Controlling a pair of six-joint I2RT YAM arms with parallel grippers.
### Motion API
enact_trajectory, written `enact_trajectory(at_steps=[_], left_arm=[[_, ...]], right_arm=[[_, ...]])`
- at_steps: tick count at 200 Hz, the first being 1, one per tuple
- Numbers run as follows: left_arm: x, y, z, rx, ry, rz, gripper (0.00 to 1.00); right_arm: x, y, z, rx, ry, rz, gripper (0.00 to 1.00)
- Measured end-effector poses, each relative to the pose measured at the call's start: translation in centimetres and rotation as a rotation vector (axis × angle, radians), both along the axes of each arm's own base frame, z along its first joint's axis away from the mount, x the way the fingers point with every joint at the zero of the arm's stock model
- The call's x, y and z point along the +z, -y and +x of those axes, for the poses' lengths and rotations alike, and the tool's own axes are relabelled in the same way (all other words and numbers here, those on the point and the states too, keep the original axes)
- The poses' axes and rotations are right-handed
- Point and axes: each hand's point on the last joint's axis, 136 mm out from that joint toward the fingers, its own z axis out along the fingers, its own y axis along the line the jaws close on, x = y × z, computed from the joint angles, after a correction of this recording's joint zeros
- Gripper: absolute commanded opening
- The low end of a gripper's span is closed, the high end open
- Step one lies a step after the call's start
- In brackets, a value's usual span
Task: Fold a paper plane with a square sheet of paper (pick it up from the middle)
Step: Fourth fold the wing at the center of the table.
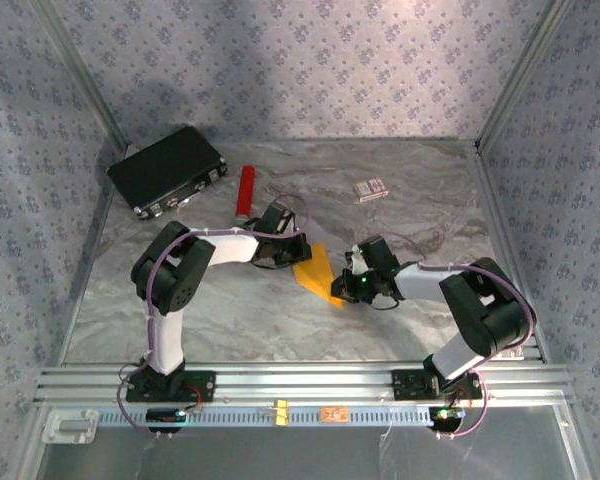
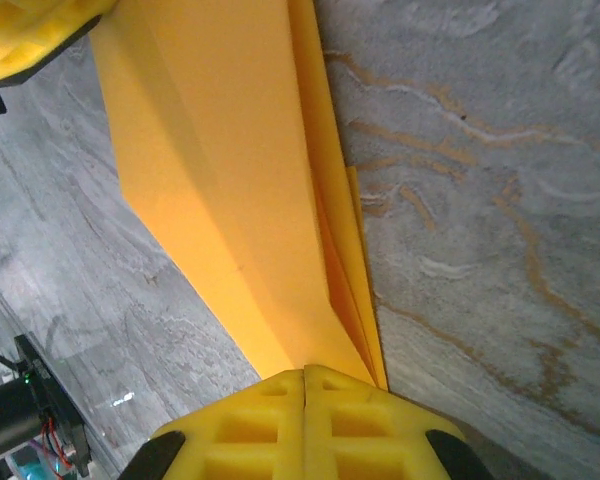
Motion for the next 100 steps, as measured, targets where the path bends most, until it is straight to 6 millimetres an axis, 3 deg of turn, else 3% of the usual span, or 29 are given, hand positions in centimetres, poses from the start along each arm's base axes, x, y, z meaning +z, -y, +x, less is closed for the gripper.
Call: enact_trajectory(at_steps=[40, 100], left_arm=[[0.0, 0.1, -0.2, -0.005, -0.007, -0.003, 0.05], [0.0, 0.1, -0.2, -0.007, -0.008, -0.005, 0.04]], right_arm=[[0.1, 0.3, -0.5, 0.001, 0.023, 0.04, 0.03], [0.1, 2.4, -3.0, -0.004, -0.005, 0.01, 0.06]])
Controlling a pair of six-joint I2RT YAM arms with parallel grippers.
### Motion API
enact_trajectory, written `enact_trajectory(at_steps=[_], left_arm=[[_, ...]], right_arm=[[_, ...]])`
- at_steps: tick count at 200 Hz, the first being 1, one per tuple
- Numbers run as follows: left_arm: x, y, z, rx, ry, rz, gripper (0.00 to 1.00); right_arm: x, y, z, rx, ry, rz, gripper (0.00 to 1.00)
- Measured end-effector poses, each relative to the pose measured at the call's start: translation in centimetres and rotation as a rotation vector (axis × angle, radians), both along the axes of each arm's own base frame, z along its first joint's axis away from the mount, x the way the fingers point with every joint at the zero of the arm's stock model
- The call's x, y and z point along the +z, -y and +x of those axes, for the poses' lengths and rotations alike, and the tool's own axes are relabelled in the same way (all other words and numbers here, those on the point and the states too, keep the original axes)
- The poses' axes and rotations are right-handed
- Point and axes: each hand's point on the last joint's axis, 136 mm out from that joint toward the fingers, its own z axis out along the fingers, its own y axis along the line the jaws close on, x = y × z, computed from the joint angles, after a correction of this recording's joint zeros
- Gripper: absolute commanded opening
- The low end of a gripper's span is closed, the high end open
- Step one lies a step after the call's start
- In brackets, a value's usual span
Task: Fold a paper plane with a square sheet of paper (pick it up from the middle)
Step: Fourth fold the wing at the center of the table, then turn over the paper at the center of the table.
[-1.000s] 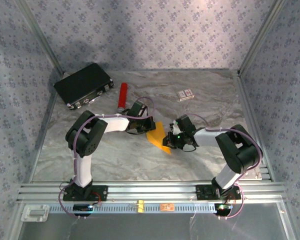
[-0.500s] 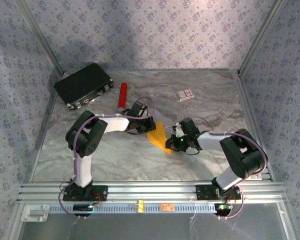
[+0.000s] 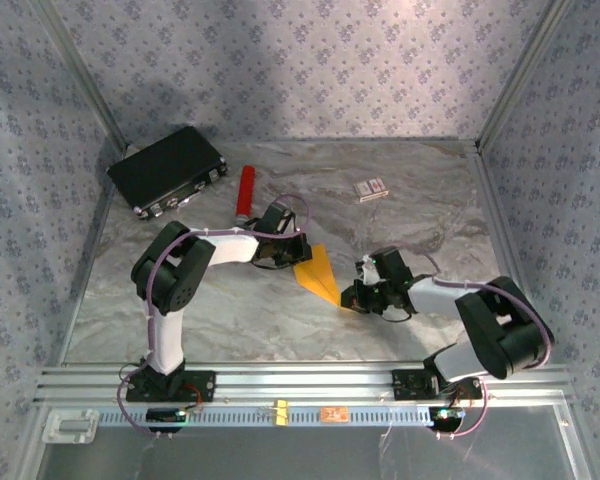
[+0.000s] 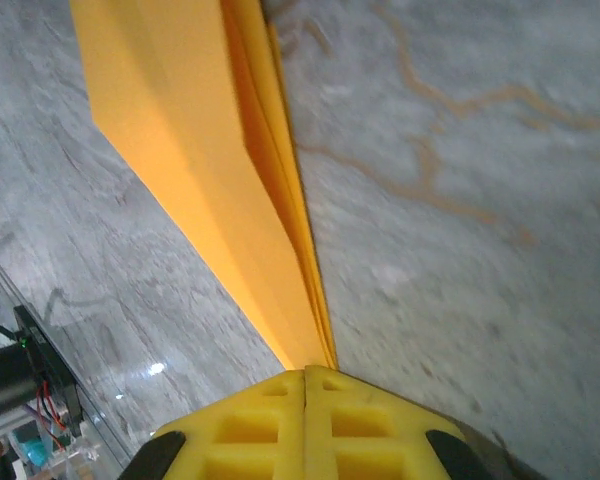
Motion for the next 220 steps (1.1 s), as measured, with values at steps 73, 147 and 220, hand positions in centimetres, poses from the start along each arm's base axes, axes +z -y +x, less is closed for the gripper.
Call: enact_trajectory(at_steps=[73, 147, 220], left_arm=[[0.0, 0.0, 0.0, 0.007, -0.004, -0.002, 0.04], [0.0, 0.0, 0.0, 0.014, -0.011, -0.005, 0.04], [-0.1, 0.0, 0.0, 0.014, -0.007, -0.009, 0.04]], right_arm=[[2.5, 1.6, -1.1, -0.084, 0.004, -0.005, 0.35], [1.7, 1.2, -1.0, -0.143, -0.098, 0.012, 0.26], [0.4, 0.7, -0.9, -0.147, -0.165, 0.012, 0.24]])
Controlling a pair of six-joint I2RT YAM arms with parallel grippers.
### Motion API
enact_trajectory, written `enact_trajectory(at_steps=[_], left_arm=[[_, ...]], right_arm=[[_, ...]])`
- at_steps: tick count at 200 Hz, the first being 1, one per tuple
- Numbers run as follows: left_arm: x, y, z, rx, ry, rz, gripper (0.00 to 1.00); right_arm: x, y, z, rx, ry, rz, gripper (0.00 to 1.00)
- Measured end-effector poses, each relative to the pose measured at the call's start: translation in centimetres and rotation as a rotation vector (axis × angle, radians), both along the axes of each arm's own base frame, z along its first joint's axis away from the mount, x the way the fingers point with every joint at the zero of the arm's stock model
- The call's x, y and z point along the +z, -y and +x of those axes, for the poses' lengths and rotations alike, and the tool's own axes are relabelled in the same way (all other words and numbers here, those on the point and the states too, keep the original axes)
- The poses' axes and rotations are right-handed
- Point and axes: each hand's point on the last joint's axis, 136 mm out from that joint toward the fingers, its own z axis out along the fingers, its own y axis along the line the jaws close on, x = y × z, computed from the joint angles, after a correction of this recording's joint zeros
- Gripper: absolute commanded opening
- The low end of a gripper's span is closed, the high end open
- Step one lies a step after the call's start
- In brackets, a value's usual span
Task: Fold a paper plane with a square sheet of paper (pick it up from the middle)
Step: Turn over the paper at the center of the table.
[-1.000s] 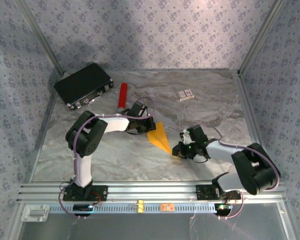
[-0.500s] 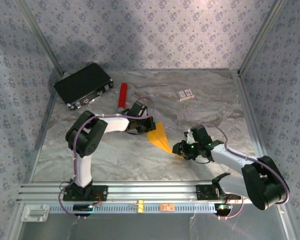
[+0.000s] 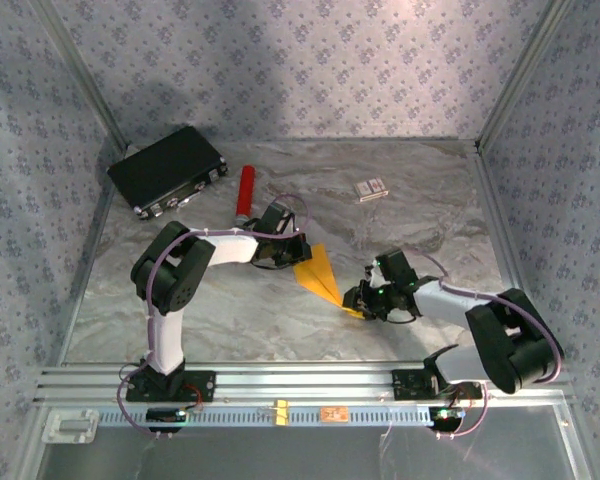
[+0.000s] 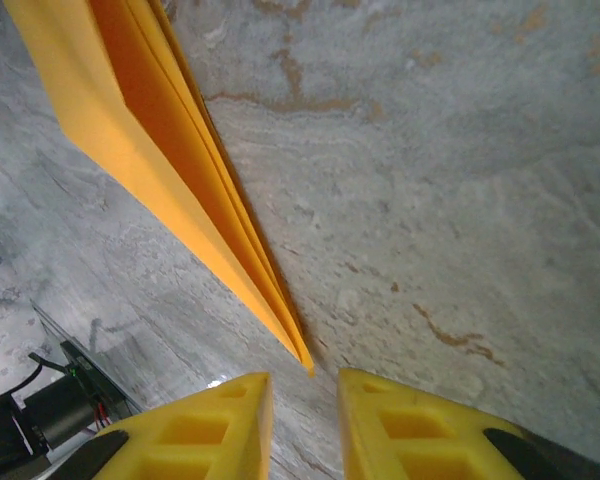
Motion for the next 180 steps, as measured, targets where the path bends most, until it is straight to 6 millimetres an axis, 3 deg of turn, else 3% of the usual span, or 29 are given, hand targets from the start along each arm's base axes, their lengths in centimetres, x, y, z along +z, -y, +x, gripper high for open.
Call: enact_trajectory(at_steps=[180], left_arm=[[0.0, 0.0, 0.0, 0.0, 0.002, -0.002, 0.04]], right_arm=[[0.9, -1.1, 2.5, -0.02, 0.083, 0.042, 0.26]])
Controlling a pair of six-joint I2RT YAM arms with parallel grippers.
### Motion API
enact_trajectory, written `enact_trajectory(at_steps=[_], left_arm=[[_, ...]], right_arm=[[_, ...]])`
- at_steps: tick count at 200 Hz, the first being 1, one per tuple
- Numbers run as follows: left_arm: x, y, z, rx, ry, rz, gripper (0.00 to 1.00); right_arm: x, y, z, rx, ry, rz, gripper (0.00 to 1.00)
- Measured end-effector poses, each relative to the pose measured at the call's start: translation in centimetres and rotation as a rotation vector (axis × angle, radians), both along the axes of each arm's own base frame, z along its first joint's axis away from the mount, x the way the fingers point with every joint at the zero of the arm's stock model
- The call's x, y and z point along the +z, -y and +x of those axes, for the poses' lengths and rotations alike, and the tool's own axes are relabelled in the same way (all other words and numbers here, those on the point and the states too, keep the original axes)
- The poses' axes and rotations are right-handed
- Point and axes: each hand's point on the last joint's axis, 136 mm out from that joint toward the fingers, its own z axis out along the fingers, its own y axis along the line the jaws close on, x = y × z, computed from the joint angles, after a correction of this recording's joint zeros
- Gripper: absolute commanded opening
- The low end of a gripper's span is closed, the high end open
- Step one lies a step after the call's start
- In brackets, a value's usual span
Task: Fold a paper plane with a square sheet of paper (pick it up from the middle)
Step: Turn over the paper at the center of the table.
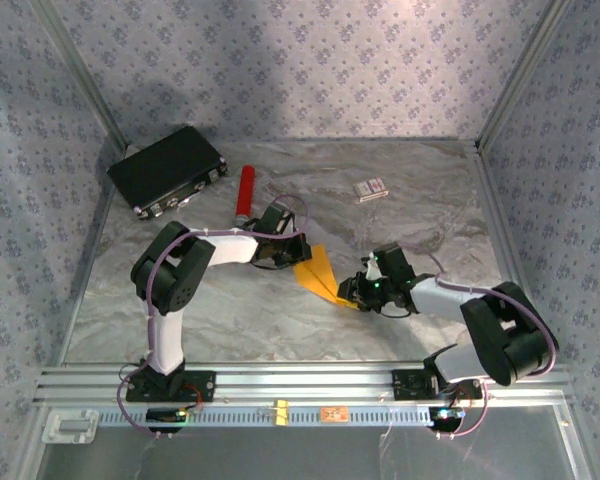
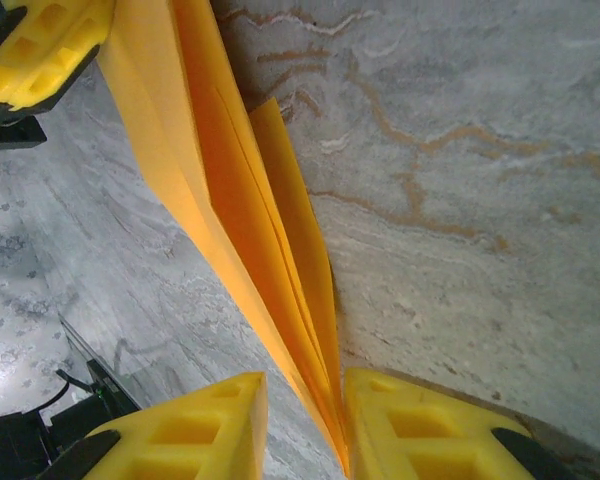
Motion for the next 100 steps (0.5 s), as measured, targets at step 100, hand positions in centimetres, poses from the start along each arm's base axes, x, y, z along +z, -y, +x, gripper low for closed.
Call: enact_trajectory(at_steps=[100], left_arm=[[0.0, 0.0, 0.0, 0.0, 0.0, 0.0, 0.05]], right_arm=[[-0.46, -0.03, 0.36, 0.021, 0.004, 0.021, 0.16]])
